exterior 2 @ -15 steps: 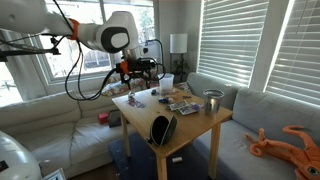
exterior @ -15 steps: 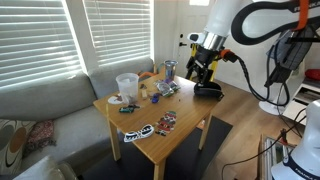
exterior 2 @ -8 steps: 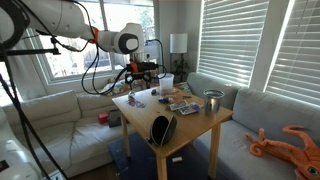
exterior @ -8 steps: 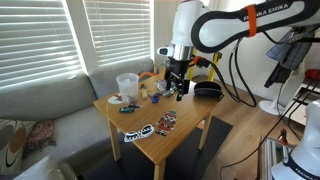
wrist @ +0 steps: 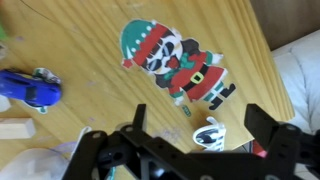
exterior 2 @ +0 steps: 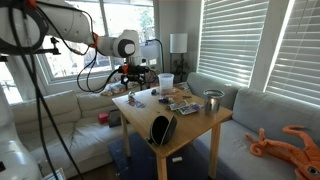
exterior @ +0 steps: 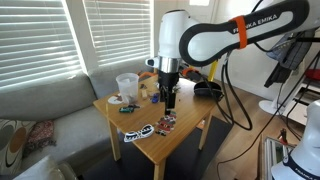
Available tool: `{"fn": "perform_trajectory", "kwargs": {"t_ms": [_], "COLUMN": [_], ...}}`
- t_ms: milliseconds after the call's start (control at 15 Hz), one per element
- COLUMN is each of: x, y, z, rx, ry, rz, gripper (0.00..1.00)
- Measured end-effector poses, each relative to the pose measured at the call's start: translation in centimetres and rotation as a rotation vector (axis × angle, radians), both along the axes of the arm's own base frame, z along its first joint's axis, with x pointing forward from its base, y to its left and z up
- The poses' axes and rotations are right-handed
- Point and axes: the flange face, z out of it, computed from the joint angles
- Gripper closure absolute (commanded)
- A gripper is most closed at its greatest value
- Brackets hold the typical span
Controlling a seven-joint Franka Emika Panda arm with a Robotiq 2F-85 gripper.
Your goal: Pick up the white shades and put them in the clear cup
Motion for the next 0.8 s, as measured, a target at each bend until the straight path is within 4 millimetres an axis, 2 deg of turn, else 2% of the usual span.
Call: {"fn": "perform_trajectory", "kwargs": {"t_ms": [133, 200, 333, 400, 533, 800], "x": [0.5, 0.9, 2.2, 2.9, 4.2, 5.9], "y": [3.7, 4.9, 5.9, 6.0, 5.9, 6.7], "z": [-1.8, -2.6, -3.6, -4.0, -4.1, -3.3], "rx": [-0.007, -0.026, -0.065, -0.084, -0.112, -0.122], "ry": [0.023, 0.028, 0.032, 0.038, 0.054, 0.088], "rz": [0.003, 0.02, 0.054, 0.069, 0.106, 0.226], "gripper": [0.0, 0.0, 0.03, 0.19, 0.2, 0.03]}}
